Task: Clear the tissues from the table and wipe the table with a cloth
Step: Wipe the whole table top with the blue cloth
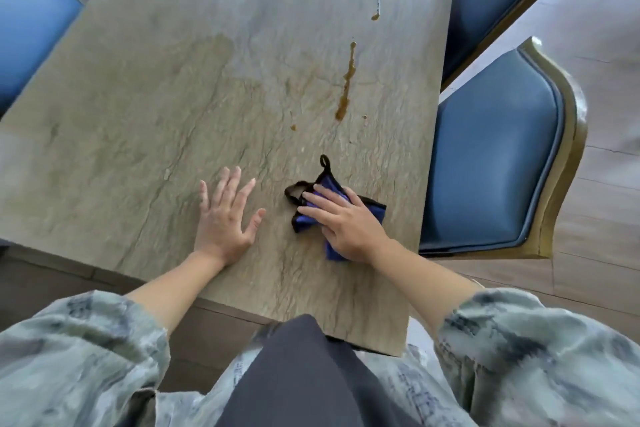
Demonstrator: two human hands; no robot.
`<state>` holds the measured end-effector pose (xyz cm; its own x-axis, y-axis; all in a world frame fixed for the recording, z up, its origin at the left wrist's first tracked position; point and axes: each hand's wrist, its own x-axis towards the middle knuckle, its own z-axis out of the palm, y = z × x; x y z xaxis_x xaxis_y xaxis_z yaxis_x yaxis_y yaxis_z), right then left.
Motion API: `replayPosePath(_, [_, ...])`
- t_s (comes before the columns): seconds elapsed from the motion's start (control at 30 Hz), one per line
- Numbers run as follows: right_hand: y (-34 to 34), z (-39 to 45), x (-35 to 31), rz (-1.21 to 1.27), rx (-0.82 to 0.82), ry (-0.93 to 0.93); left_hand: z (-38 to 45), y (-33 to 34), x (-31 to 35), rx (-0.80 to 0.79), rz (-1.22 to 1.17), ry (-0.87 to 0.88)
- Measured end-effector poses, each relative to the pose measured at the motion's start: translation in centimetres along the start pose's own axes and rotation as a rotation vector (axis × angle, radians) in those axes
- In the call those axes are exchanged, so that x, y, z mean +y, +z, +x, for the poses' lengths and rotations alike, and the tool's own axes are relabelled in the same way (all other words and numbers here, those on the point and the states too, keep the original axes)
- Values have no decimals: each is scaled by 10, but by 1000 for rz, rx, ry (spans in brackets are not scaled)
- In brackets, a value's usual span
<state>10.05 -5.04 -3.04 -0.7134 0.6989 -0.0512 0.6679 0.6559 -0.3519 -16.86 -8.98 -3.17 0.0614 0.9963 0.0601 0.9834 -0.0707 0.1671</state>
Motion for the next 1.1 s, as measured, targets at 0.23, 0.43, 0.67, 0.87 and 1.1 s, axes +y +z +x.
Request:
replayPosePath(0.23, [-18, 75, 10, 51, 44, 233, -2, 2, 2, 95, 164, 23])
replayPosePath(0.43, [-4, -13, 9, -34, -56, -221, -14, 5, 43, 111, 81, -335])
replayPosePath(0.67, [-26, -8, 82, -25, 134, 326, 3, 27, 150, 152, -158, -766])
replayPosePath(0.87, [-48, 30, 127, -6, 171, 520, 10, 38, 162, 244, -107, -868])
replayPosePath(1.1, [-31, -6, 90, -72, 64, 130, 12, 38, 168, 300, -102, -889])
